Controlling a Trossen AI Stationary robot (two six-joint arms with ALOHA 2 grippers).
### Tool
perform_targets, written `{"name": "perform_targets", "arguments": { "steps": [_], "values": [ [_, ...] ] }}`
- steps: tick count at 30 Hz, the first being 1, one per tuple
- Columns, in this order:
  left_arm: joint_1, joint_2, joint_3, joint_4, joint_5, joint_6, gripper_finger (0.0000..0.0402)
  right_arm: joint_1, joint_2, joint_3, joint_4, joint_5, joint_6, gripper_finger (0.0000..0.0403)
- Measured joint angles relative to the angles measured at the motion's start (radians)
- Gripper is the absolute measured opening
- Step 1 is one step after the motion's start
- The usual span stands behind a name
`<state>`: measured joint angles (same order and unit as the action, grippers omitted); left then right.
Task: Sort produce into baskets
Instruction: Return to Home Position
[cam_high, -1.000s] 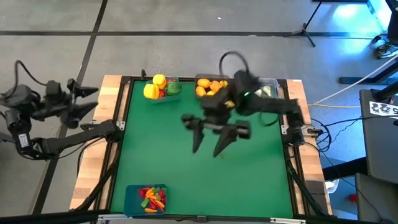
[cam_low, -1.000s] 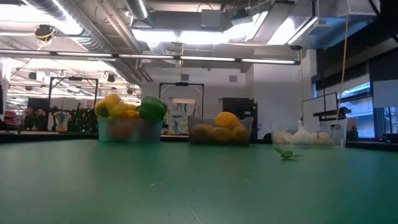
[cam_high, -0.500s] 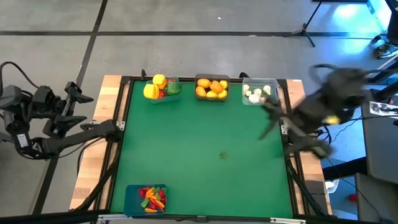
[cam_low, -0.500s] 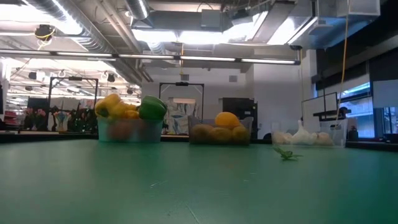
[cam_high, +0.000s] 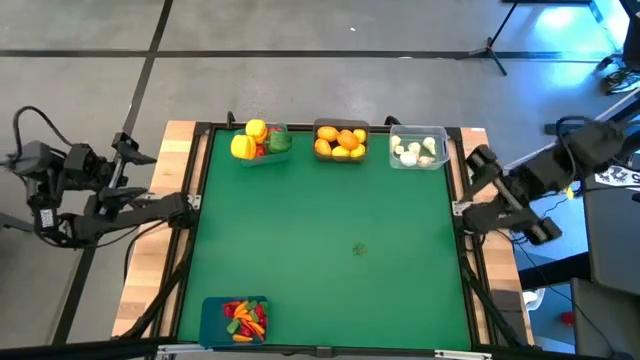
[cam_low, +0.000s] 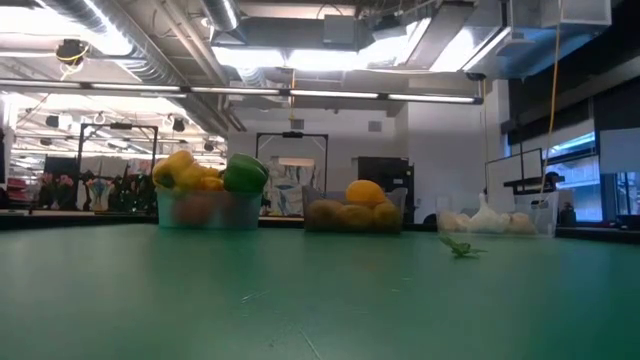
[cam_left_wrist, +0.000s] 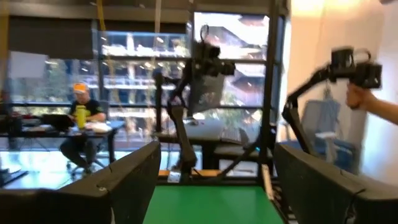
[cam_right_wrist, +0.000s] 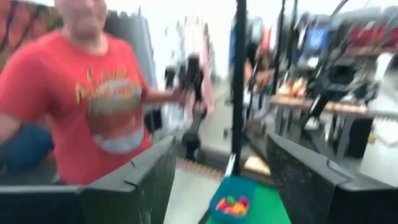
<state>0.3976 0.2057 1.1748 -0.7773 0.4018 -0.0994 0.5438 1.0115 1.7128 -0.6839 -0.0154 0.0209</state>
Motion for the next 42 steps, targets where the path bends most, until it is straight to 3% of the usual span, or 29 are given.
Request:
{"name": "perform_targets", "arguments": {
  "steps": [5, 9, 16, 25, 30, 36, 42],
  "values": [
    [-0.067, -0.141, -0.131, 0.044, -0.114, -0.068, 0.0308, -0.001, -0.320, -0.473, 0.368, 0.020, 0.000, 0.0246],
    [-0.094, -0.199, -0.204, 0.115, -0.142, -0.158, 0.0308, -0.001, -0.484, -0.806, 0.624, -0.020, 0.014, 0.0246],
    [-0.110, -0.180, -0.307, 0.127, -0.148, -0.227, 0.0308, -0.001, -0.704, -1.183, 0.949, -0.107, 0.041, 0.0246],
    [-0.108, -0.199, -0.504, 0.263, -0.160, -0.255, 0.0308, -0.001, -1.009, -1.366, 0.873, -0.182, -0.027, 0.0246],
    [-0.108, -0.198, -0.640, 0.403, -0.174, -0.306, 0.0308, -0.001, -1.007, -1.378, 0.850, -0.236, -0.052, 0.0246],
    [-0.110, -0.198, -0.753, 0.539, -0.171, -0.347, 0.0308, -0.001, -1.008, -1.397, 0.840, -0.214, -0.128, 0.0246],
    [-0.130, -0.197, -0.834, 0.589, -0.169, -0.346, 0.0308, -0.001, -1.008, -1.520, 0.901, -0.195, -0.131, 0.0246]
  ]
}}
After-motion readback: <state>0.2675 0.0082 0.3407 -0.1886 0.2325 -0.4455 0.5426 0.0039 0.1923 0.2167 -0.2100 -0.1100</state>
